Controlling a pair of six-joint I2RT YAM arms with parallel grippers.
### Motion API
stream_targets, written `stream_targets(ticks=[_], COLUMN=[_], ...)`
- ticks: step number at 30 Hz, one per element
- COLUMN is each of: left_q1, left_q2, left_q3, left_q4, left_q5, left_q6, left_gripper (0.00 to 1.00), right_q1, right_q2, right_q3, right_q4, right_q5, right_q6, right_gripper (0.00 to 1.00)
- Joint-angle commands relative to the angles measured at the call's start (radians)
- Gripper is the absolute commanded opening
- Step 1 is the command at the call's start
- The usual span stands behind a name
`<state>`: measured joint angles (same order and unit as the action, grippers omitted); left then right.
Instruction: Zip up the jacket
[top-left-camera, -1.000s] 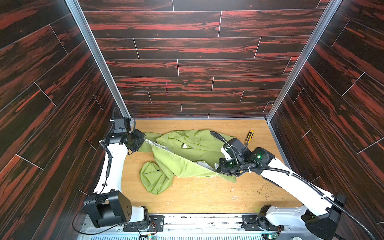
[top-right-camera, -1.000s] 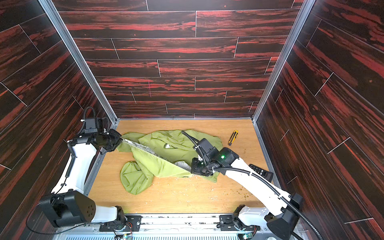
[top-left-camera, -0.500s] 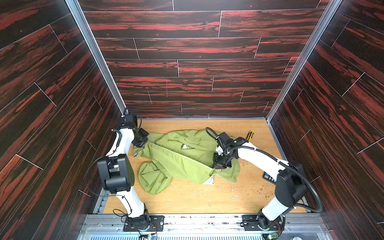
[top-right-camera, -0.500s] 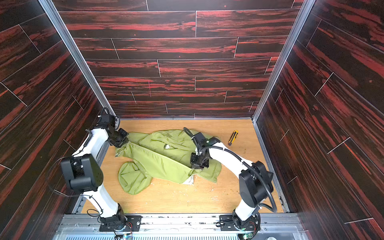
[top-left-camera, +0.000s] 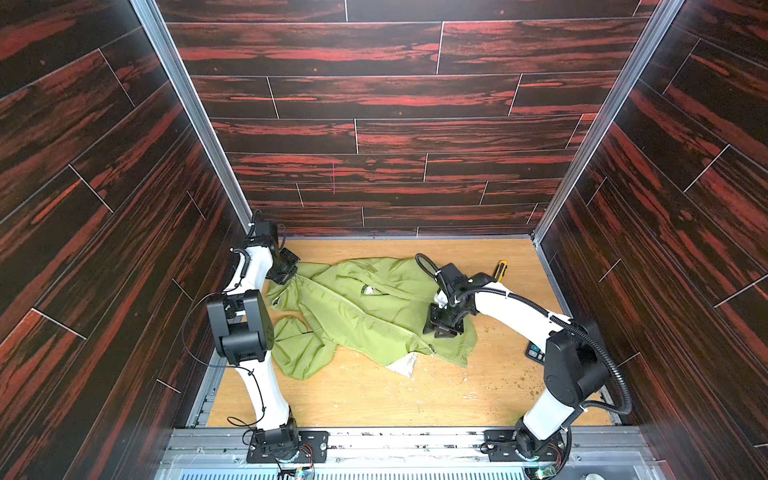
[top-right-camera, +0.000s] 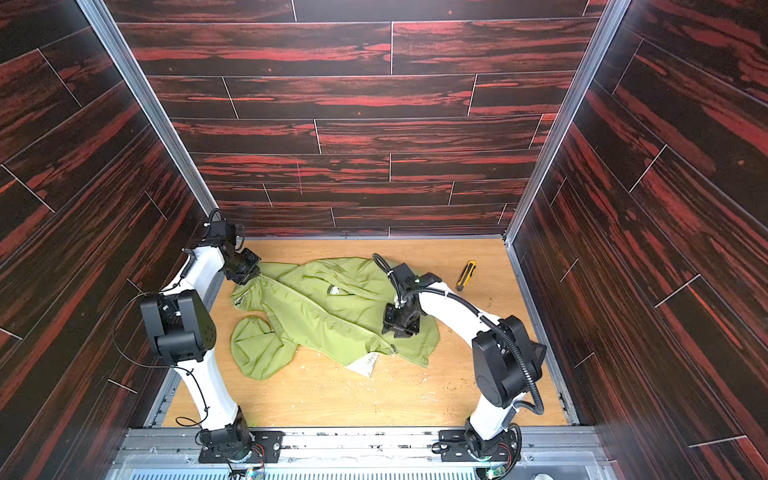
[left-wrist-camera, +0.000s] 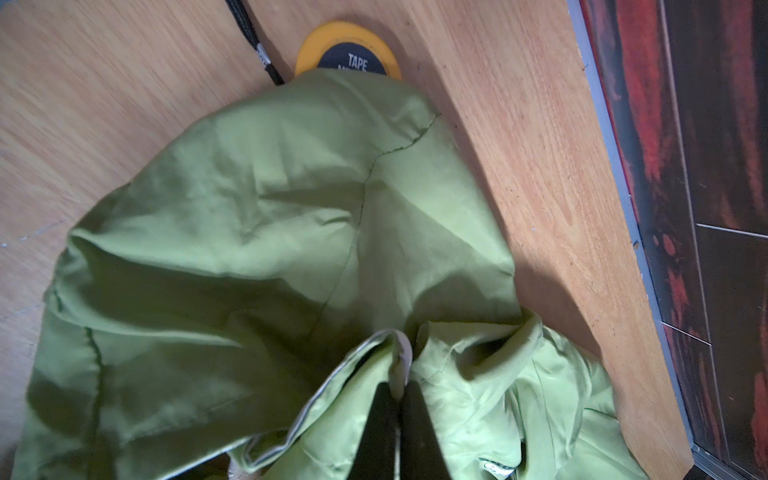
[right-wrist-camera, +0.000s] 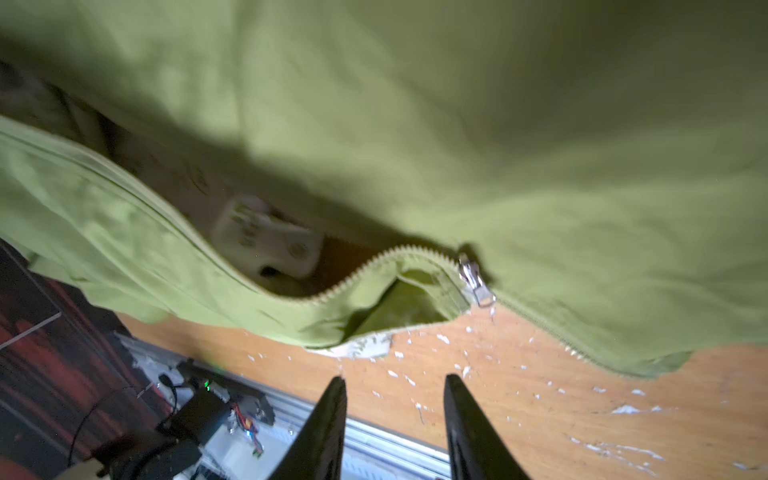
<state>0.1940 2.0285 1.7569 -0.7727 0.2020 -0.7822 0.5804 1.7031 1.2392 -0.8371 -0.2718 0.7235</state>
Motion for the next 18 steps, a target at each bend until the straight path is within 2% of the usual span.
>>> stream_targets(ticks=[1, 6, 12, 18], left_q1=[-0.004, -0.005, -0.005, -0.006], left_q2=[-0.038, -0.078, -0.118, -0.137], left_q3=[-0.03, -0.088, -0.143, -0.169], left_q4=[-0.009, 0.006, 0.018, 0.018], left_q5=[0.005, 0.011, 0.014, 0.014], left_q6=[0.011, 0.013, 0.017, 0.021], left_gripper=[0.0, 0.0, 0.0, 0.0], right_q1=[0.011, 0.015, 0.015, 0.013], right_q2=[-0.018, -0.016, -0.027, -0.013], right_q3=[-0.087, -0.17, -0.291, -0.307], right_q4=[0.116, 0.244, 0.411, 0.458], right_q5=[-0.15, -0.182, -0.217, -0.193], right_q6=[0.073, 0.194, 0.382, 0.44], right_gripper=[0.42, 0.48, 0.47, 0.48])
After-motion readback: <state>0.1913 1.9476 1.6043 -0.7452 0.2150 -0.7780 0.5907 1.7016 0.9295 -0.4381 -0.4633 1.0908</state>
